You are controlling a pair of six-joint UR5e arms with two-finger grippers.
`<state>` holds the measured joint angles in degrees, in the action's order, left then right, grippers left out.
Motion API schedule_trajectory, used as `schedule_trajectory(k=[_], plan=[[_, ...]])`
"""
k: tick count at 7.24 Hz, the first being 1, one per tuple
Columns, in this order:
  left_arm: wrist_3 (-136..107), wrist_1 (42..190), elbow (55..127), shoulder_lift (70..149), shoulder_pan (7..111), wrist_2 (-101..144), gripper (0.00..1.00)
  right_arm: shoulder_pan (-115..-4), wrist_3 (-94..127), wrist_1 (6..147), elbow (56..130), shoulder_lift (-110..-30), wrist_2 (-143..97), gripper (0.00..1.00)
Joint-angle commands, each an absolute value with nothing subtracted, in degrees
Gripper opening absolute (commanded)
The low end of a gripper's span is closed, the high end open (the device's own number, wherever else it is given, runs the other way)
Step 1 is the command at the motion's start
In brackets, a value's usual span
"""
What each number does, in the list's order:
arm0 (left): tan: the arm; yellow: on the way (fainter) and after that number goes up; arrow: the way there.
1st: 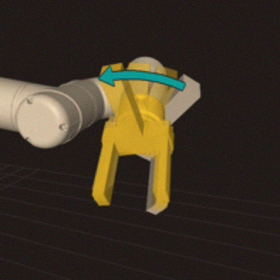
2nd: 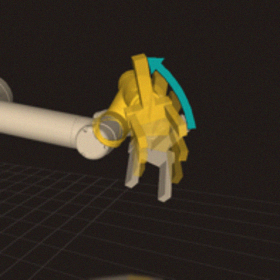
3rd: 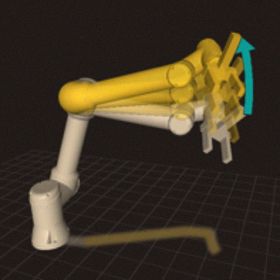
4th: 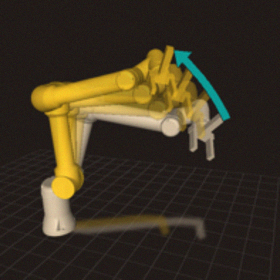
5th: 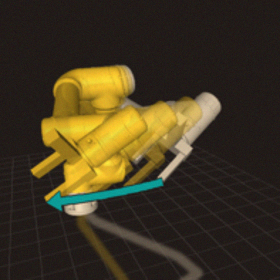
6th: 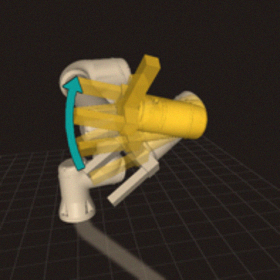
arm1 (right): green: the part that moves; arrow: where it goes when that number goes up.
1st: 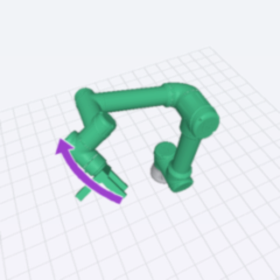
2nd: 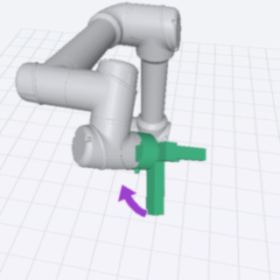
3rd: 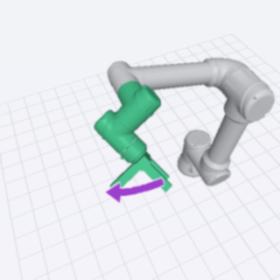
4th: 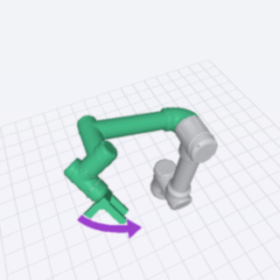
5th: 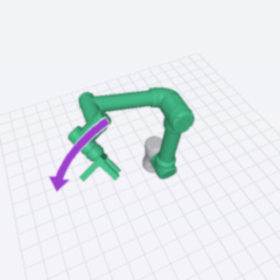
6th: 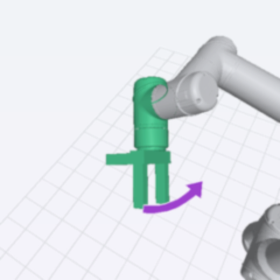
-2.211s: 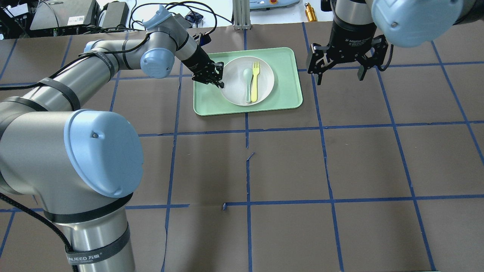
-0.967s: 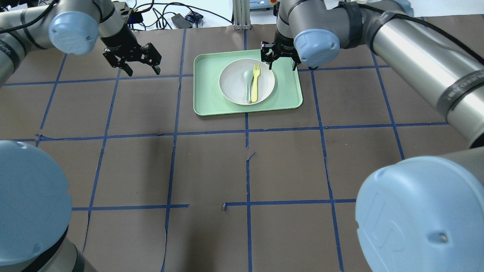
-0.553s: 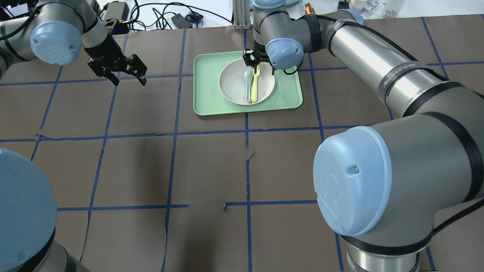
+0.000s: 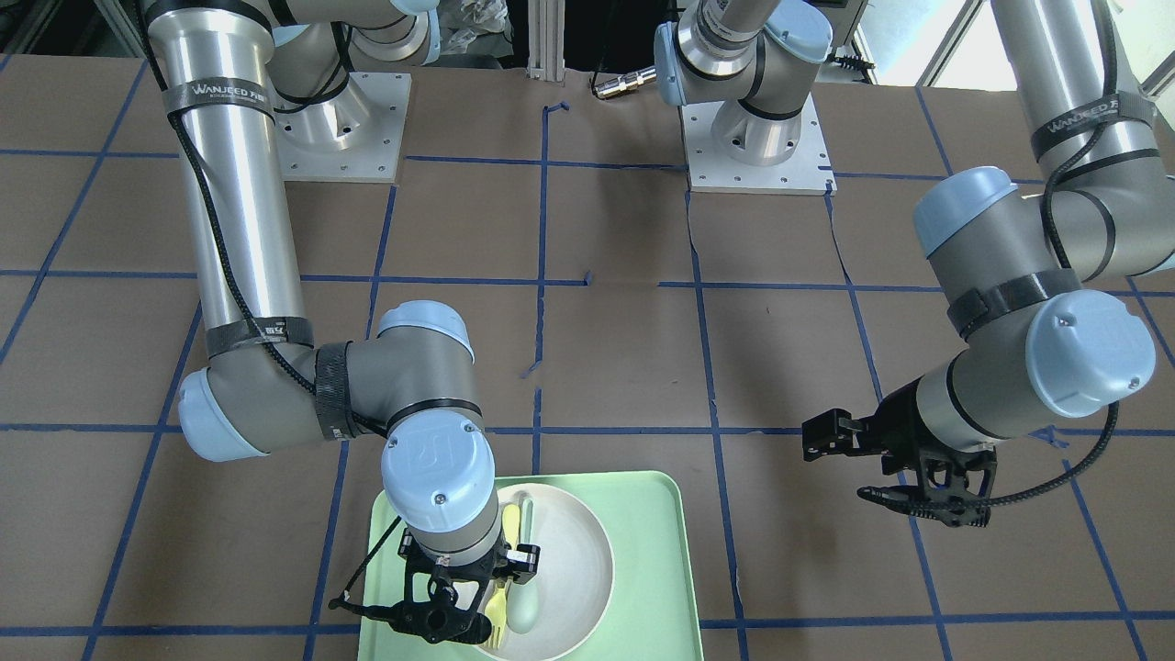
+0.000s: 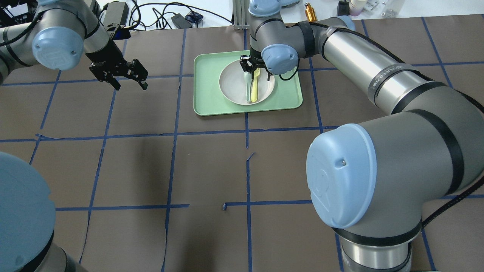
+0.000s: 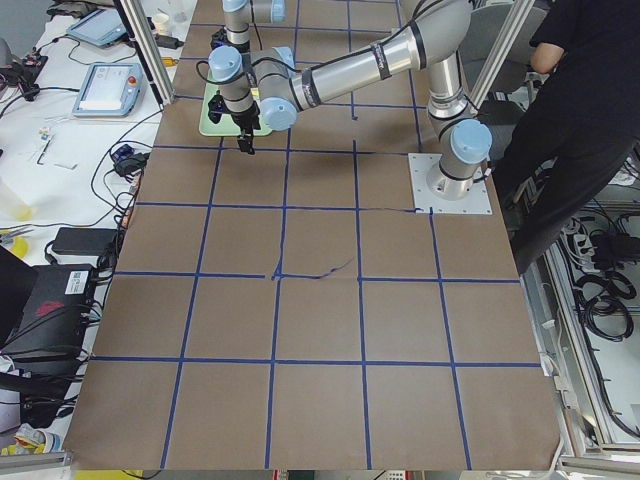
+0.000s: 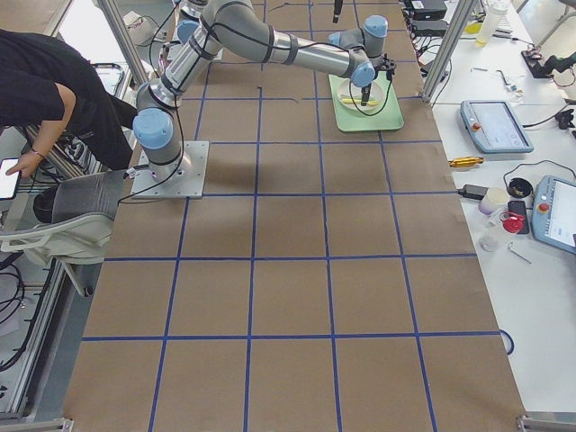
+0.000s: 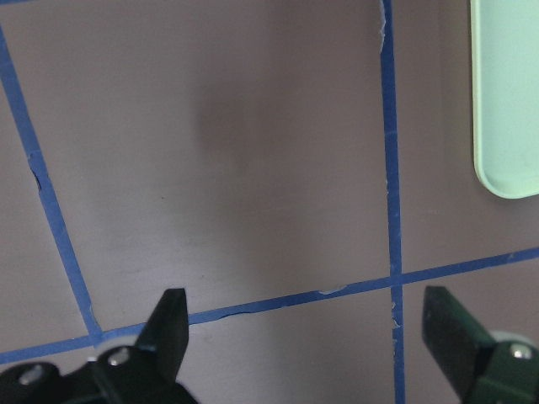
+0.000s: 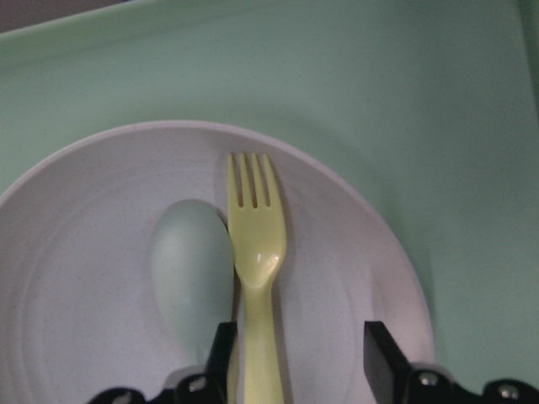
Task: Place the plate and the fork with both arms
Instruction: 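Lower the right gripper onto the yellow fork handle and grasp it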
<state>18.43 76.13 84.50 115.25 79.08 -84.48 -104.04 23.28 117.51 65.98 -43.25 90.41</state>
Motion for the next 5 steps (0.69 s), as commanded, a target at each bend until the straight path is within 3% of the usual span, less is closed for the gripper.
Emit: schedule_trajectory(k=[1,5], plan=[[18.81,76.11,84.64,115.22,78.84,-84.55,1.0,-104.59,23.64,117.51,65.83,-42.45,90.35,0.59],[18.72,74.09,84.64,115.66,78.75,-84.55,1.0,-104.59,23.64,117.51,65.57,-41.84,90.53,0.59]])
